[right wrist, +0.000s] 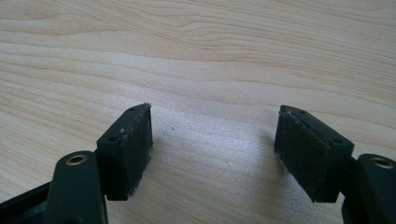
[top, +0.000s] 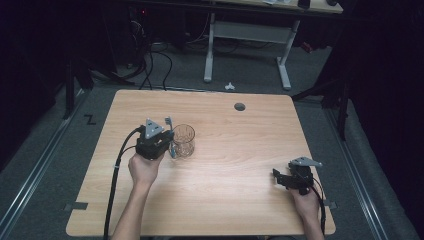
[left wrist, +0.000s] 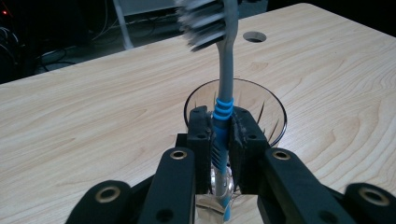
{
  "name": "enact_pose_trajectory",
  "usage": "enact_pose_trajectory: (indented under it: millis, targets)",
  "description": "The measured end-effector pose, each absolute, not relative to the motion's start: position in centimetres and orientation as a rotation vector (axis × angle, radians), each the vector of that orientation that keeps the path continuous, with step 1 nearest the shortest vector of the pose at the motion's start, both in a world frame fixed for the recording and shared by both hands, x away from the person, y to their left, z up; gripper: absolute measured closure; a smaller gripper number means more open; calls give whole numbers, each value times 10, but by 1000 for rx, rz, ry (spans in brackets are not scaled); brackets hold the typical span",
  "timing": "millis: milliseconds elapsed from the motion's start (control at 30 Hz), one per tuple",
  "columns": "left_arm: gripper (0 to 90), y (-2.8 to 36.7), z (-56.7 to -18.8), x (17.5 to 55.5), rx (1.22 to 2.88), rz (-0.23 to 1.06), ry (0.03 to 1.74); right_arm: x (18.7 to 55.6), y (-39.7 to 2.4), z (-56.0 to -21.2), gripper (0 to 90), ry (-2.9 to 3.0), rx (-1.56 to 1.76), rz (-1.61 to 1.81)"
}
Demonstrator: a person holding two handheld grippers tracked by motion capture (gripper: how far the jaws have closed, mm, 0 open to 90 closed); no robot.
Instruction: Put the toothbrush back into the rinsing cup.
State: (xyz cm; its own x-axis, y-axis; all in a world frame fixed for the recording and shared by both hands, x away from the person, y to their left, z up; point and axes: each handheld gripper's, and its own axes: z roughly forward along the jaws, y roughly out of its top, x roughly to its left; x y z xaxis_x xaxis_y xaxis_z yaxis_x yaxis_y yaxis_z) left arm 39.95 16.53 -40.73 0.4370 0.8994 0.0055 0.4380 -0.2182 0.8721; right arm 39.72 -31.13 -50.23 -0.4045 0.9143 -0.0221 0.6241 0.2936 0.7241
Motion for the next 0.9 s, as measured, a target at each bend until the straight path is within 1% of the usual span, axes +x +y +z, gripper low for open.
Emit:
enact_pose_trajectory:
  millis: [600, 900]
  targets:
    - [796, 166, -412, 397, 1847, 650, 1149, 397, -311, -502, 283, 2132, 1375, 896]
    - [801, 165, -414, 395, 1834, 691, 1131, 397, -311, -502, 283, 2133, 1374, 896]
